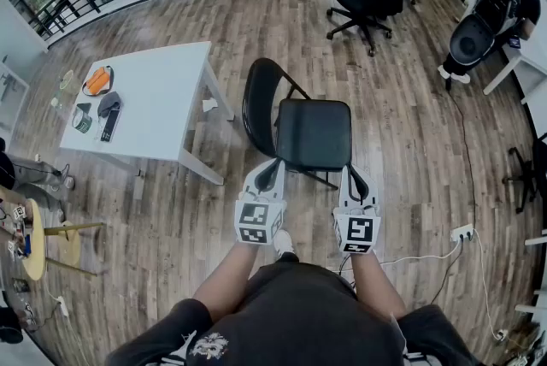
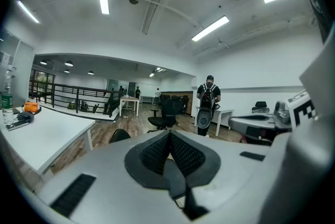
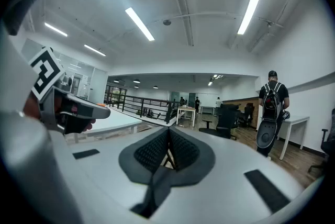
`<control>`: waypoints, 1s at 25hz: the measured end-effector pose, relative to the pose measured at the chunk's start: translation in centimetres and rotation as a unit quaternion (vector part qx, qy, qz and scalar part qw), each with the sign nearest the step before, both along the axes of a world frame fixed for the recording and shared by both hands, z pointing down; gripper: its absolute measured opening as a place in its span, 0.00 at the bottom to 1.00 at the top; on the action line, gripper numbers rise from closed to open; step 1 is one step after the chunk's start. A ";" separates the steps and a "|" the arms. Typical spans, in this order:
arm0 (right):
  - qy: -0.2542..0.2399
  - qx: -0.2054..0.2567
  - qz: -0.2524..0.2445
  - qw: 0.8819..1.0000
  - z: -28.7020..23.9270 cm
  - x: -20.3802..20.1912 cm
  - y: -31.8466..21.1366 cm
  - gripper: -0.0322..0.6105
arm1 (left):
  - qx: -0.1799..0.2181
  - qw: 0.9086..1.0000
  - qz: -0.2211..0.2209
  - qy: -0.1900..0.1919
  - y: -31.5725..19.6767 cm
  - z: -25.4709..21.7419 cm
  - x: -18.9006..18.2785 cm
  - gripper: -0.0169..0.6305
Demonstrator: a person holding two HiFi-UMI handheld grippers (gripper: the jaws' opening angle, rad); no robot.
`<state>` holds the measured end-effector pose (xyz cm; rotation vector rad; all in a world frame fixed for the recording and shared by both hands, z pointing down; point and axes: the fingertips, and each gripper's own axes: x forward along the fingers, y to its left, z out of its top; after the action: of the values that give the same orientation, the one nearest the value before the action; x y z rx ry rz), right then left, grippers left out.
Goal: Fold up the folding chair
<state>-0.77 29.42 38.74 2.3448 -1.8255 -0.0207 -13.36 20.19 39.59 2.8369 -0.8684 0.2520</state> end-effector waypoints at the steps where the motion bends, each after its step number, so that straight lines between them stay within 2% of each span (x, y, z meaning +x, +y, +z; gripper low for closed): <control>1: -0.002 -0.001 0.003 1.000 0.0 0.1 -1.0 0.07 | 0.000 1.000 0.001 -0.002 -1.2 -0.1 0.1 0.03; 9: -0.044 -0.001 0.022 0.999 1.7 2.0 -7.2 0.07 | -0.010 1.000 -0.001 -0.014 -7.8 1.2 1.6 0.03; 15: -0.052 -0.001 0.008 0.999 2.1 4.4 -11.6 0.07 | -0.017 1.000 -0.001 -0.023 -11.1 2.2 4.8 0.03; 25: -0.071 -0.053 -0.008 0.996 7.5 12.6 -18.7 0.07 | -0.046 0.995 -0.048 -0.069 -19.3 6.0 9.3 0.03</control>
<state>11.86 10.76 46.29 2.3124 -1.8581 0.2423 -4.09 0.85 45.59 2.7101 -0.9913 0.4676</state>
